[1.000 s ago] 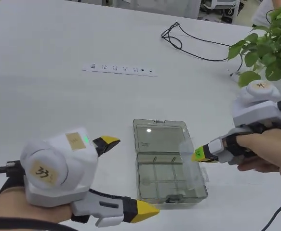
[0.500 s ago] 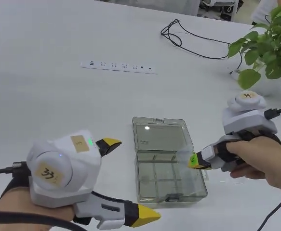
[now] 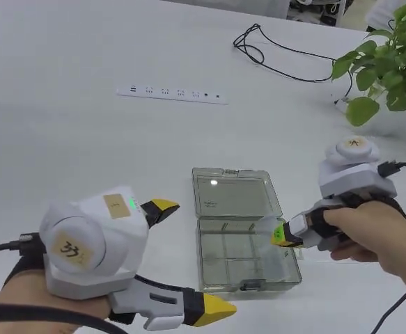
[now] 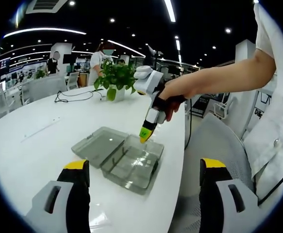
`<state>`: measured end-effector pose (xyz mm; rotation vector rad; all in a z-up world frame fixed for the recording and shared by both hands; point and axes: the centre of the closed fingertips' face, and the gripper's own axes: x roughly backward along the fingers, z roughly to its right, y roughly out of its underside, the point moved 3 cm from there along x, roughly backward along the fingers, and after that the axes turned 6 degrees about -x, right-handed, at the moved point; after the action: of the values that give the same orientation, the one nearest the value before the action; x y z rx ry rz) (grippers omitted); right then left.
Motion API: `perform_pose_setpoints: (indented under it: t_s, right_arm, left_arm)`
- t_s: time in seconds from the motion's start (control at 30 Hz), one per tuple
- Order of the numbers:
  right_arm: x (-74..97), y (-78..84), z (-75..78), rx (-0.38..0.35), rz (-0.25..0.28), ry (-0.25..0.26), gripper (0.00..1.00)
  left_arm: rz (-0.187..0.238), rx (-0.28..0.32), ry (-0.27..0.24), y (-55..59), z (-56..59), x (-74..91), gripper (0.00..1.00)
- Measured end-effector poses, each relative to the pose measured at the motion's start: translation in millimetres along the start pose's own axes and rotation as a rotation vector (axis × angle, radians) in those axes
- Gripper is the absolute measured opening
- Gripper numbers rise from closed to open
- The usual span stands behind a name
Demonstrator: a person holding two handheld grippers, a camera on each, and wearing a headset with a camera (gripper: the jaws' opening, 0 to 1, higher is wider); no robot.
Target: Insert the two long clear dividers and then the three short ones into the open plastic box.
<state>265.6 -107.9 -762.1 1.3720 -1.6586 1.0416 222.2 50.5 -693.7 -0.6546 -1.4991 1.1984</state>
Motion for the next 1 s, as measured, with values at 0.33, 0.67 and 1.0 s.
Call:
perform_pose_setpoints:
  t_s: [0.33,0.67,1.0]
  right_arm:
    - [-1.4,-1.5,-0.7,0.013,0.006,0.004,0.06]
    - [-6.5,-2.3,-6.4,0.033,0.019,-0.015,0.07]
    - [-18.5,0.8,-7.2,0.066,0.028,-0.030,0.09]
  left_arm:
    - [0.000,0.007,0.006,0.3,-0.5,-2.3,0.96]
    - [-0.008,0.009,0.003,1.9,-1.4,-3.6,0.95]
    - [-0.011,0.013,0.000,1.7,-1.0,-3.4,0.95]
